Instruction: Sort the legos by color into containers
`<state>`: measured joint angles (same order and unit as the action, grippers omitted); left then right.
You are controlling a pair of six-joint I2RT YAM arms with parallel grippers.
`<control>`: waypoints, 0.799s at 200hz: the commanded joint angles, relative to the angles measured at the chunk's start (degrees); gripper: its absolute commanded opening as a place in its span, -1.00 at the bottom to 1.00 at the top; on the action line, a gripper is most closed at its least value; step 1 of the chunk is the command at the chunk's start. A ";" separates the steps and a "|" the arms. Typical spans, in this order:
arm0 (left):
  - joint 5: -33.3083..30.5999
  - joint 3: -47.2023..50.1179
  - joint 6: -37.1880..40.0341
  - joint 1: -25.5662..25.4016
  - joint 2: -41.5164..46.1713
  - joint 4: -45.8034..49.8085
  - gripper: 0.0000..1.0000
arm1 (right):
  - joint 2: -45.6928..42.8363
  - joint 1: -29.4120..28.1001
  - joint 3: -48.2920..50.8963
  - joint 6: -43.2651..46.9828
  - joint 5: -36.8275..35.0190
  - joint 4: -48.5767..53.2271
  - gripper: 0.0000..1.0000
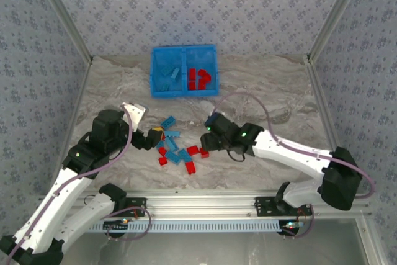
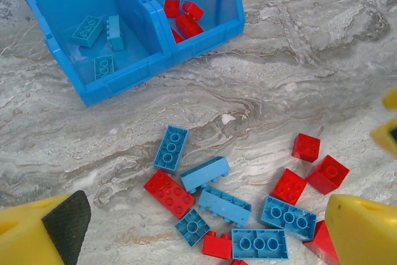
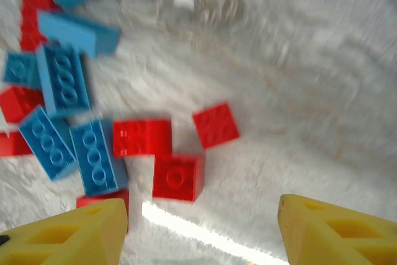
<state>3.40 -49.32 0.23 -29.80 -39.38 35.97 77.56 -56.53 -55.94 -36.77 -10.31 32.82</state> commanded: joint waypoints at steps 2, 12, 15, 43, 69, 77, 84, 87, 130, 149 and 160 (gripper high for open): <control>-0.32 -0.77 0.92 -0.32 0.49 -0.12 0.98 | 4.18 -3.62 -0.83 -6.85 -2.57 0.92 0.48; -0.28 -0.91 0.96 -0.34 0.31 0.19 0.98 | 6.82 -4.62 -2.10 -7.34 -3.49 1.37 0.56; -0.20 -0.89 0.98 -0.30 0.30 0.24 0.99 | 7.49 -4.90 -2.29 -7.04 -3.78 1.23 0.57; -0.32 -0.64 0.99 -0.34 0.45 0.01 0.98 | 13.70 -5.80 -4.84 -5.65 -7.74 0.41 0.55; -0.37 -0.64 0.85 -0.38 0.48 0.06 0.98 | 18.31 -6.03 -6.17 -5.27 -7.89 -0.54 0.38; -0.31 -0.67 0.91 -0.43 0.38 0.05 0.98 | 19.45 -6.13 -6.20 -5.15 -7.84 -0.76 0.32; -0.30 -0.64 0.89 -0.43 0.31 0.02 0.98 | 20.28 -6.22 -6.19 -5.15 -7.88 -1.12 0.24; -0.32 -0.68 0.91 -0.42 0.27 0.01 0.99 | 20.61 -6.21 -6.20 -5.15 -7.82 -1.10 0.20; -0.02 -0.87 0.82 -0.42 -0.07 0.20 0.98 | 22.30 -6.48 -6.15 -5.93 -7.34 -1.07 -0.18; -0.01 -0.86 0.88 -0.41 0.02 0.24 0.98 | 20.90 -6.96 -6.27 -6.82 -9.09 0.82 -0.32; 0.51 -0.86 0.99 -0.42 0.09 0.22 0.98 | 19.02 -7.41 -6.26 -7.02 -10.58 1.33 -0.36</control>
<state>3.40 -49.32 0.45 -29.80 -39.48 35.99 99.48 -62.87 -61.04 -42.13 -16.80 31.40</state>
